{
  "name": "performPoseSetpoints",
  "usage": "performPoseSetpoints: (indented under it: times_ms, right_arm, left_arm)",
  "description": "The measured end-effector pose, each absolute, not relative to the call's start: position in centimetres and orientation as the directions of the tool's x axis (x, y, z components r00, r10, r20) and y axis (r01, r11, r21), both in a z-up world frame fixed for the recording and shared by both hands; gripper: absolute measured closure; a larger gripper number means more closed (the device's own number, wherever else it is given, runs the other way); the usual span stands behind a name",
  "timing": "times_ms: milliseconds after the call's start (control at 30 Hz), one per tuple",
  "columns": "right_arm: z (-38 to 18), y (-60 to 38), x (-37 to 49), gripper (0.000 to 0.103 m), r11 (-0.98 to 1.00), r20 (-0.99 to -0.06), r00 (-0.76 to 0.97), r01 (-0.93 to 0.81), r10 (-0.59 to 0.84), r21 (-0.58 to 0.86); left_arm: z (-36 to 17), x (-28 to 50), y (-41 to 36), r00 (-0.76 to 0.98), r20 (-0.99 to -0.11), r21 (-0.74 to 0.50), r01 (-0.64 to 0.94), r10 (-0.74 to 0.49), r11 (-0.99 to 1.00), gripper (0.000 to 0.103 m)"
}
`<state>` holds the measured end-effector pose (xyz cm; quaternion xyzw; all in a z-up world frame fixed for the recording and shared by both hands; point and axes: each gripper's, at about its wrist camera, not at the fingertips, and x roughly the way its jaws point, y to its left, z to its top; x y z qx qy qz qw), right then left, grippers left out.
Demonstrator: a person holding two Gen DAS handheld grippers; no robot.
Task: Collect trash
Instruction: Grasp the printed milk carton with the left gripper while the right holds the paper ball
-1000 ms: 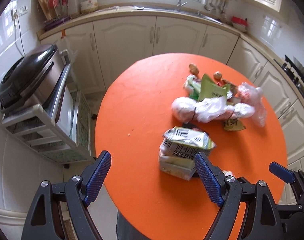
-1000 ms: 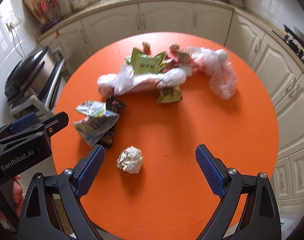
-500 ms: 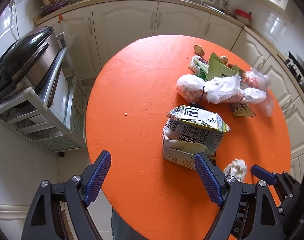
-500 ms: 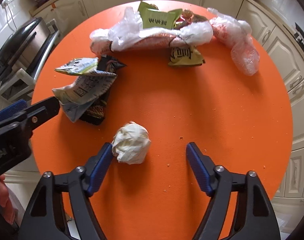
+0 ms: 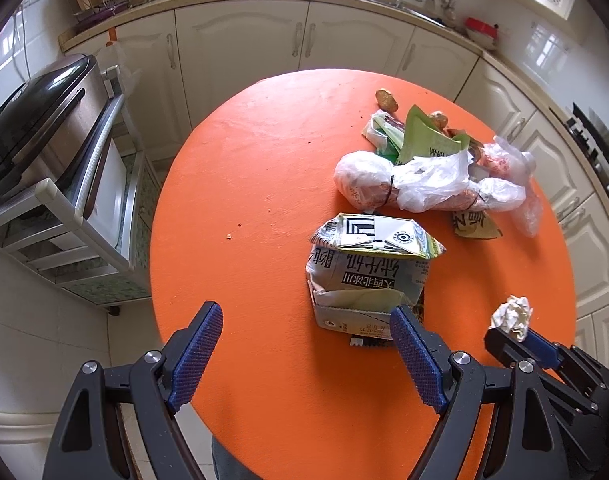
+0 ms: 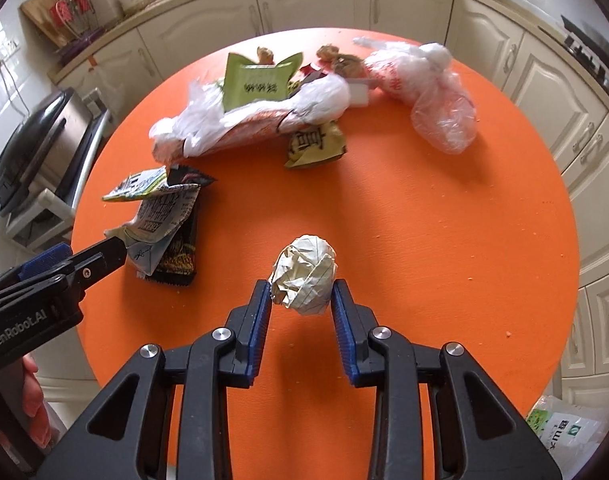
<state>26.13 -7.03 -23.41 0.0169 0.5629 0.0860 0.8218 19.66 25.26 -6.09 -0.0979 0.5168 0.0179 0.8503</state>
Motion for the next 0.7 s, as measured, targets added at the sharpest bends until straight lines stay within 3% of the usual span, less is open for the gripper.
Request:
performPoseSetpoints:
  times_ms: [267, 467, 700]
  right_arm:
    - [-22.7, -8.9, 26.2, 0.072, 0.989, -0.917, 0.371, -0.078, 0.146, 0.126]
    - [-23.0, -9.5, 26.9, 0.072, 0.990, -0.922, 0.360, -0.063, 0.140, 0.126]
    - [-23.8, -10.1, 27.6, 0.072, 0.990, -0.929, 0.344, -0.049, 0.138, 0.129]
  left_arm:
    - [-6.5, 22.0, 23.8, 0.456, -0.881, -0.190, -0.108, -0.121, 0.976, 0.021]
    - [-8.5, 24.6, 24.0, 0.431, -0.894, -0.215, -0.176, -0.122, 0.961, 0.019]
    - [-9.8, 26.2, 23.2, 0.445, -0.889, -0.206, -0.172, -0.110, 0.963, 0.003]
